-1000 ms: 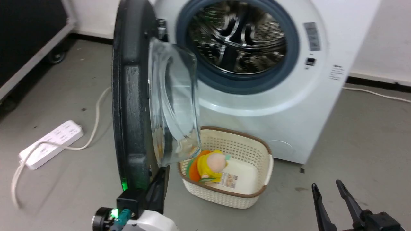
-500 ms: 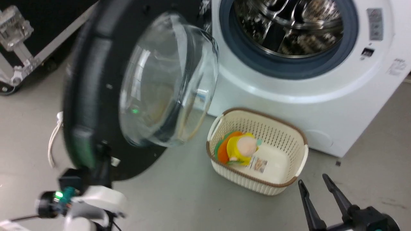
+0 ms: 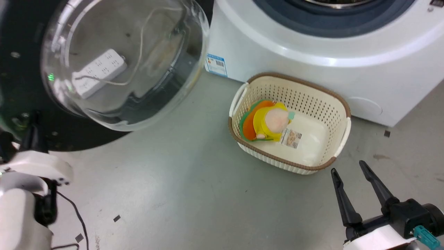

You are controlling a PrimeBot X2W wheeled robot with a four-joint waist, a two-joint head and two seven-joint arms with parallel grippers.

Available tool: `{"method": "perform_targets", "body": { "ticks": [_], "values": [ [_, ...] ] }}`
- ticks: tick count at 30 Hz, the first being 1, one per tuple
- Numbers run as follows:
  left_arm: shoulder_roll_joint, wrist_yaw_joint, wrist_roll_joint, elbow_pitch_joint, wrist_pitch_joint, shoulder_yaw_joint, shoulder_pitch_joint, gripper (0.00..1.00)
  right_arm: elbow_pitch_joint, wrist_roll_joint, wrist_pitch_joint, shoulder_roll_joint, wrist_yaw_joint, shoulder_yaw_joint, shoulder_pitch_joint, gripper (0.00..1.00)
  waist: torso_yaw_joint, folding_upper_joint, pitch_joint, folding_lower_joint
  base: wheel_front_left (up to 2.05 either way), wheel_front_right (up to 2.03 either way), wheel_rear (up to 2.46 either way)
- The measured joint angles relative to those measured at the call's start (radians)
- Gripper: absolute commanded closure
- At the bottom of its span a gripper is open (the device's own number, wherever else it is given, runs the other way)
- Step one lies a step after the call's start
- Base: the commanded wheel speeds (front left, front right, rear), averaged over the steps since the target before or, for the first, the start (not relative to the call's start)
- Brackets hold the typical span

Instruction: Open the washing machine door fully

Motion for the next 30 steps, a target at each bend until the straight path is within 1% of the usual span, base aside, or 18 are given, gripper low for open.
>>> {"method": "perform_targets", "body": {
  "ticks": [3,9,13,16,19,24,30],
  "values": [
    [0.020,-0.009,-0.012,0.063,-0.008,0.017,-0.047,1.00,-0.005,0.000,0.002,-0.003,0.000,0.000,-0.006,0.00,-0.009,0.0000,0.023,0.0000,0.00,0.00,0.00],
    [0.028,-0.009,-0.025,0.142,-0.037,0.049,-0.087,1.00,-0.007,0.000,0.006,-0.003,0.000,-0.007,-0.013,0.00,-0.032,0.0000,0.033,-0.0002,0.00,0.00,0.00],
    [0.028,-0.020,-0.009,0.146,-0.043,0.046,-0.087,1.00,-0.002,0.000,0.001,-0.001,0.000,-0.019,-0.014,0.00,-0.042,0.0000,0.014,-0.0002,0.00,0.00,0.00],
    [0.018,-0.028,0.015,0.099,-0.048,0.040,-0.076,1.00,0.009,0.001,-0.007,0.005,0.000,-0.031,-0.014,0.00,-0.050,0.0000,-0.013,-0.0003,0.00,0.00,0.00],
    [-0.022,-0.041,0.030,0.012,-0.048,0.039,-0.038,1.00,0.018,0.001,-0.020,0.012,0.000,-0.036,-0.015,0.00,-0.061,0.0000,-0.048,-0.0003,0.00,0.00,0.00],
    [-0.105,-0.050,0.060,-0.138,-0.048,0.026,0.082,1.00,0.027,0.000,-0.038,0.027,0.000,-0.068,-0.015,0.00,-0.093,0.0000,-0.121,-0.0004,0.00,0.00,0.00],
    [-0.206,-0.053,0.098,-0.290,-0.048,-0.032,0.235,1.00,0.017,-0.006,-0.054,0.045,0.000,-0.109,-0.012,0.00,-0.165,0.0000,-0.202,-0.0005,0.00,0.00,0.00]
  ]
}}
